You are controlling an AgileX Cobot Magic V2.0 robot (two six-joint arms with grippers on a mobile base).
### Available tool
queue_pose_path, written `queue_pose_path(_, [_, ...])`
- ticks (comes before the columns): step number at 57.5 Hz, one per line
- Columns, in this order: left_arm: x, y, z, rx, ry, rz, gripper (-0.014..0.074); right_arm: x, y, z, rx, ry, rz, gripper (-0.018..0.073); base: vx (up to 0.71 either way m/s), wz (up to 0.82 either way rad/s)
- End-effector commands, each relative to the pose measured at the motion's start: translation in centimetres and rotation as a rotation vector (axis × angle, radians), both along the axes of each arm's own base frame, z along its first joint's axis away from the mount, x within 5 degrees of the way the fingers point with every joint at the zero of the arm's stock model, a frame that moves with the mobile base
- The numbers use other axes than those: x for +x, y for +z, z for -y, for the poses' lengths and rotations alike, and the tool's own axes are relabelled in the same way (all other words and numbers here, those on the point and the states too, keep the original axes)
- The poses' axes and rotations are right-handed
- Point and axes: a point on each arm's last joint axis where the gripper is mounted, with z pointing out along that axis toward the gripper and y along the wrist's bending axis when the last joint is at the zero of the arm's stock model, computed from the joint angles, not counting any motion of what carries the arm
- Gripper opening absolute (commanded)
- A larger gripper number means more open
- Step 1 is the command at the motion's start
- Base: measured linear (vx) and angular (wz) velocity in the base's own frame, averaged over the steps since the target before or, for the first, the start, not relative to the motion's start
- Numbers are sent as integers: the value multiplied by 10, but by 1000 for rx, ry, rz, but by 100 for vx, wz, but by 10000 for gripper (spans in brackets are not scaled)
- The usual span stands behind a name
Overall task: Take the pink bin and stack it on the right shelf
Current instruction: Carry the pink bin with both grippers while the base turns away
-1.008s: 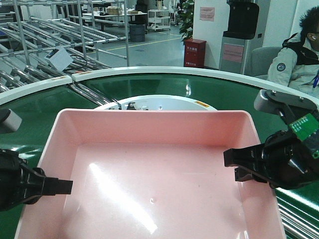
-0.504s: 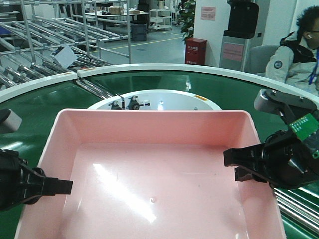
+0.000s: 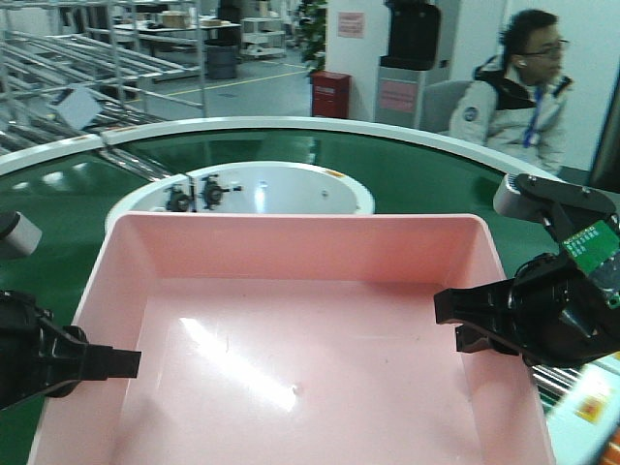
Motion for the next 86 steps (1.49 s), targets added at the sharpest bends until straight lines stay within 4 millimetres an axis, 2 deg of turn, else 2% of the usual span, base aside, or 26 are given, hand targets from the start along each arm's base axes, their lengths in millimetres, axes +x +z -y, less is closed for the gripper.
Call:
queue_pose_path(1, [-9, 21, 4, -73, -26, 57, -5, -3, 31, 1, 87, -13, 177, -9, -23, -42])
queue_pose_path(21, [-9, 21, 4, -73, -26, 58, -5, -3, 31, 1, 87, -13, 177, -9, -19, -60])
queue_pose_path(51, [-10, 21, 4, -73, -26, 57, -5, -3, 31, 1, 87, -13, 177, -9, -12, -86])
queue_pose_path(86, [-10, 21, 4, -73, -26, 57, -5, -4, 29, 1, 81, -10, 156, -9, 7, -64])
